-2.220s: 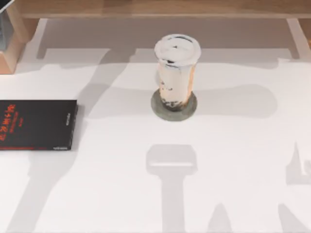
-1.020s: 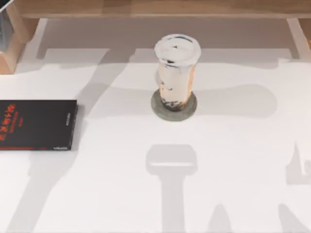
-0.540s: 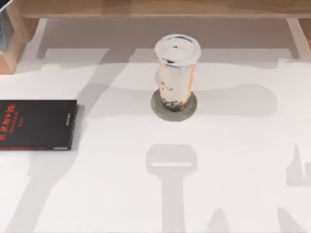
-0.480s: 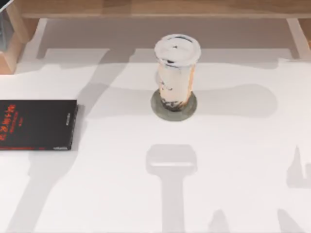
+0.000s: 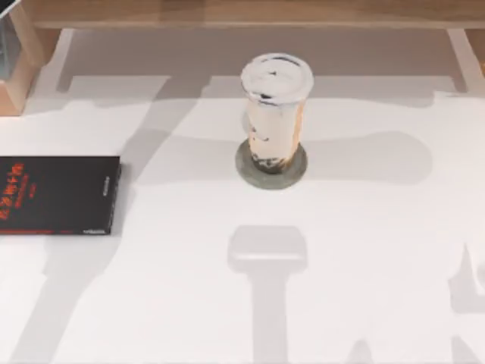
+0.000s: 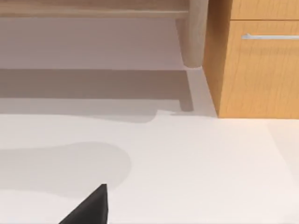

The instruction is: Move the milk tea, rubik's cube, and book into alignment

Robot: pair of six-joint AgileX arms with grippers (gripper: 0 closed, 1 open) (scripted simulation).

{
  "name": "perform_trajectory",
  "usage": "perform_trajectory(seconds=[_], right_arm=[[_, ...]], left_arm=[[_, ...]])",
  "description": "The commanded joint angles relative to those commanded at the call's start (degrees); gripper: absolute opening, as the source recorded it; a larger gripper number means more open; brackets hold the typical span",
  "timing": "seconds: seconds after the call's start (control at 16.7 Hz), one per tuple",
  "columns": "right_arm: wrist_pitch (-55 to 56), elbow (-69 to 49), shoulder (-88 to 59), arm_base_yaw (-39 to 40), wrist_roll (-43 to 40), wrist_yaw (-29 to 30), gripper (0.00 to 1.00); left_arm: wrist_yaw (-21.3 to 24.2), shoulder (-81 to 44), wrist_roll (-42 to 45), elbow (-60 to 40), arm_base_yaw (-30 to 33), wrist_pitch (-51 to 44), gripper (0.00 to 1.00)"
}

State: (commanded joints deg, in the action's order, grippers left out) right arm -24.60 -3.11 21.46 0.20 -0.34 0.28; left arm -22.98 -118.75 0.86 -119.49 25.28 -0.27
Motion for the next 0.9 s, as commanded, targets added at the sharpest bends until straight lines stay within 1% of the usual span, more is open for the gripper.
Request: perform_trajectory(seconds=[0.36, 0.48, 0.66, 0.9], right_arm=[[-0.8, -0.1, 0.7, 0.0, 0.0, 0.0, 1.00], [-0.8, -0.1, 0.7, 0.0, 0.0, 0.0, 1.00], [-0.8, -0.1, 0.7, 0.0, 0.0, 0.0, 1.00], [-0.8, -0.1, 0.7, 0.0, 0.0, 0.0, 1.00]], left_arm=[[0.1, 0.1, 0.0, 0.0, 0.0, 0.1, 1.00], [1.8, 1.8, 0.6, -0.2, -1.9, 2.0, 1.00], [7.6, 6.6, 2.4, 1.2, -9.1, 8.9, 1.00], [18.9, 11.7, 4.6, 9.6, -23.2, 19.9, 1.00]])
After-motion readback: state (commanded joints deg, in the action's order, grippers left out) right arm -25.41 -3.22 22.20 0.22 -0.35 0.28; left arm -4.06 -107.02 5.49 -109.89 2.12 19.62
